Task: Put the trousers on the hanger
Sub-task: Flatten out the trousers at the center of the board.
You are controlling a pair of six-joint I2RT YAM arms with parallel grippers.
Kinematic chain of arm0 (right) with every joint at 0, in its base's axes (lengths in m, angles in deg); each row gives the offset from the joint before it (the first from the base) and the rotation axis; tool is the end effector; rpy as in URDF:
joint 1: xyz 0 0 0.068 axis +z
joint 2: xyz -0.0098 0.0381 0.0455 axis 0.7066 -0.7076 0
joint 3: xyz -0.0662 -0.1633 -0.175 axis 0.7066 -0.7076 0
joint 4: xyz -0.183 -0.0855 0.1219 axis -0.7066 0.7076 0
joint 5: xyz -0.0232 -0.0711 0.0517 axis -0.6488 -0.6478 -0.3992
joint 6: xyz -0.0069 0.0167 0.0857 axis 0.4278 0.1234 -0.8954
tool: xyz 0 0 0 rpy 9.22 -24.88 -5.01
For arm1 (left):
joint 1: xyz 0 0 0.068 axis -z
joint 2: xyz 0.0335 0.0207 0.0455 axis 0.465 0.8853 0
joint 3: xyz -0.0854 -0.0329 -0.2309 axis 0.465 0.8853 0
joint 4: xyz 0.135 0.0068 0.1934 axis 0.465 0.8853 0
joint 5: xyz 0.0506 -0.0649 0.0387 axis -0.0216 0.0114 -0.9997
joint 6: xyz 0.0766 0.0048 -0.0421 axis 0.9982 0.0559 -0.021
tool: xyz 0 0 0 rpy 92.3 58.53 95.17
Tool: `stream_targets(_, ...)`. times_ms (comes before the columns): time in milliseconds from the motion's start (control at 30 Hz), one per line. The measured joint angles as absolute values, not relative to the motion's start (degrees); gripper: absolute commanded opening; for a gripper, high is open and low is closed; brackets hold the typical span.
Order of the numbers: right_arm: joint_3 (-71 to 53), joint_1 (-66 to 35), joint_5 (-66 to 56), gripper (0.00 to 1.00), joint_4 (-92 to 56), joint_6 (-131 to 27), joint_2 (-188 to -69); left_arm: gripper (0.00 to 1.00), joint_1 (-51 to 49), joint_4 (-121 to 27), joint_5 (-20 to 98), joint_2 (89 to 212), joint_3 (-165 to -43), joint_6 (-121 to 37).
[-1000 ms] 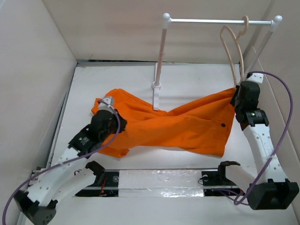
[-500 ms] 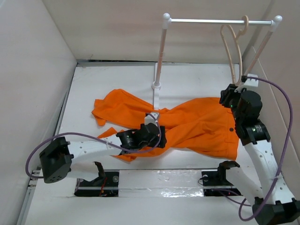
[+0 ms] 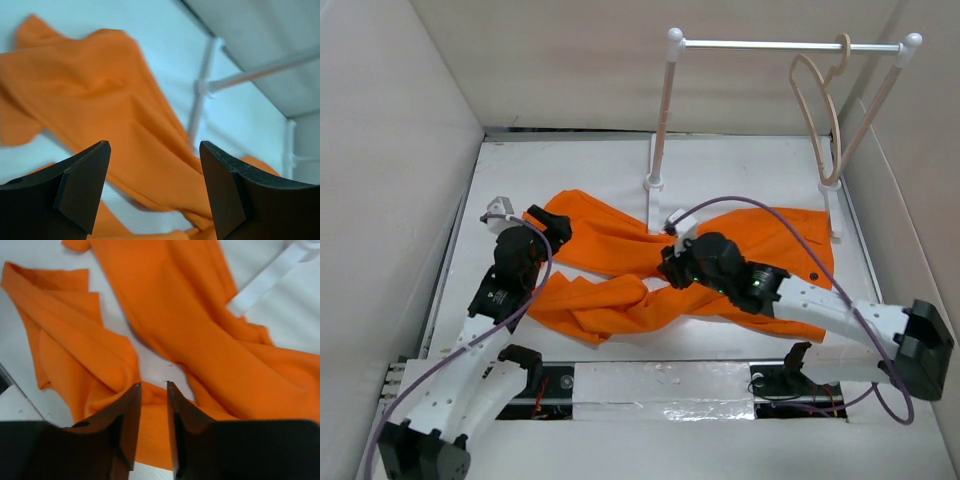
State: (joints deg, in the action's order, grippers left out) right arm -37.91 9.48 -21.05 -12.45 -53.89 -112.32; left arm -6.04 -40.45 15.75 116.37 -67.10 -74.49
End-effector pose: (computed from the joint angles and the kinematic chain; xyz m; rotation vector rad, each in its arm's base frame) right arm 0.1738 0.2230 0.2565 -0.7002 1.9082 0.5548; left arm 0.2017 -0.0584 0.2817 -0.5326 1.7003 -0.6016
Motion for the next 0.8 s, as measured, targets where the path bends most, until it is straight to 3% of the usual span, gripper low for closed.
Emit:
stream_targets(133, -34.79, 16.60, -23.26, 0.49, -14.57, -53.08, -121.22, 0.71, -19.57, -41.72, 22.05, 119.96, -62.91, -74.84)
stream_targets(367, -33.28, 22.72, -24.16, 0.51, -19.29, -52.80, -130.46, 0.73, -41.86, -46.40, 33.37, 128.50, -56.77, -78.14)
stream_targets(667, -31.60, 25.24, -24.88, 0.47, -20.93, -52.80, -135.05, 0.72, -45.07, -53.65, 43.29, 146.78, -61.20, -78.87)
stream_targets(767, -31.60, 25.74, -25.12, 0.42, -21.81, -52.80, -135.03, 0.68, -45.10, -55.82, 44.58, 149.71, -62.76, -78.91)
stream_targets(800, -31.60, 26.02, -25.40, 0.37, -22.03, -52.80, -135.03, 0.65, -45.10, -56.39, 44.80, 149.99, -62.86, -78.98)
